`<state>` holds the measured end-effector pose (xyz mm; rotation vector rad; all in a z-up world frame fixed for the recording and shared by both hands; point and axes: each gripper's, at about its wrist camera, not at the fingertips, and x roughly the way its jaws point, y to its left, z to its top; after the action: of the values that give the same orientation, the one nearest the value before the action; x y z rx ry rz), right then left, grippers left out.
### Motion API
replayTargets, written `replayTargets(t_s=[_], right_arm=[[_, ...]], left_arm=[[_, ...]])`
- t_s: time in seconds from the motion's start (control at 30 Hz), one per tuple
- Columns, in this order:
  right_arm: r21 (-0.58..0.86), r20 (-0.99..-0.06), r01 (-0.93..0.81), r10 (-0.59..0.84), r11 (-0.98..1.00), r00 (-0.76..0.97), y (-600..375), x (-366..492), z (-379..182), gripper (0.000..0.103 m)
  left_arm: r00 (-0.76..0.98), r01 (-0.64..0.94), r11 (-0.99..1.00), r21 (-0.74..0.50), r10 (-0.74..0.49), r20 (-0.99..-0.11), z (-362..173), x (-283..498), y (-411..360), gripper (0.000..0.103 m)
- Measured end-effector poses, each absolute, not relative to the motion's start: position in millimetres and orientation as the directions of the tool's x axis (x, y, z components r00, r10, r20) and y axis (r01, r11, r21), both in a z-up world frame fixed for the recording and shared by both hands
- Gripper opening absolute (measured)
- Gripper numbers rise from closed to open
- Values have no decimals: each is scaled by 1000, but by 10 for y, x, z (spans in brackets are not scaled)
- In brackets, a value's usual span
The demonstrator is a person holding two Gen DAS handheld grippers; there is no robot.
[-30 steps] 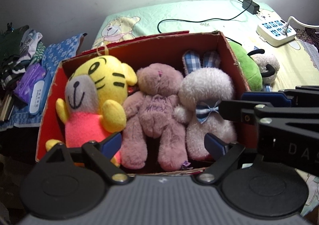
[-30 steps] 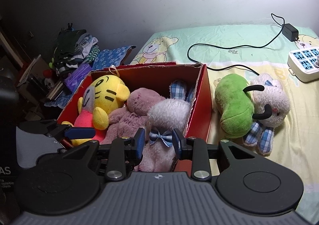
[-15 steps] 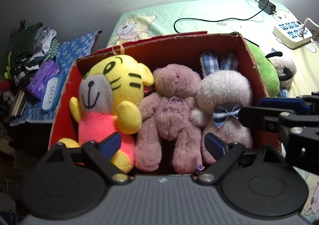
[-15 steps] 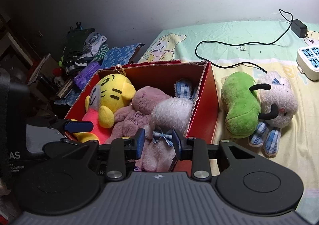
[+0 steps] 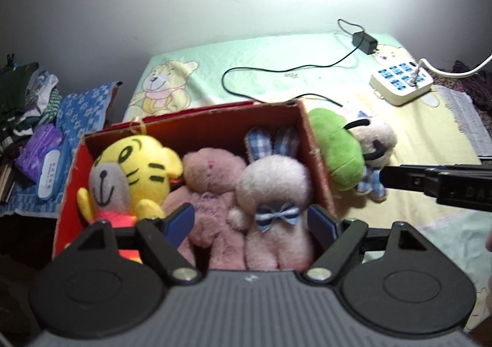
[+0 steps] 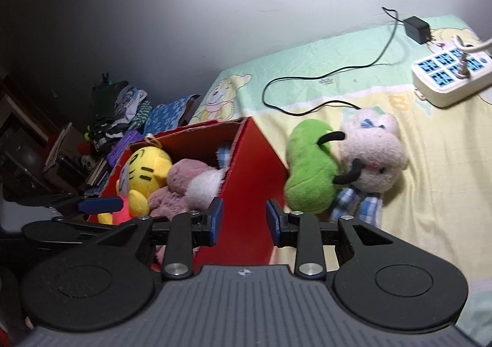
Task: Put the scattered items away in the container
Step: 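Move the right gripper to the white plush with plaid legs, then close the right gripper on the white plush's plaid legs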
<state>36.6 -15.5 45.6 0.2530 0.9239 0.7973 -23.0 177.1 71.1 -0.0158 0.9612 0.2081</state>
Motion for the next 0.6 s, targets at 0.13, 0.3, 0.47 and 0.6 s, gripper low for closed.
replayTargets(t_s=[0.13,0.3,0.47,0.6], right_arm=[[523,-644,-410,662,747,383,-493,526,327,33],[515,-677,-335,614,789,406,-837,668,215,33],[523,-687,-297,601,799,408,-1081,832,140,34],[559,-680,-281,625,780,383,-1161,986,46,43]], left_arm=[[603,-96,995,17,71,-794,798,-87,1460,78],[598,-5,999,-48,-36,-801,680,174,1034,78],[571,73,986,-147,-162,-805,389,419,716,77],[528,68,979,-191,-198,-826,56,569,578,74]])
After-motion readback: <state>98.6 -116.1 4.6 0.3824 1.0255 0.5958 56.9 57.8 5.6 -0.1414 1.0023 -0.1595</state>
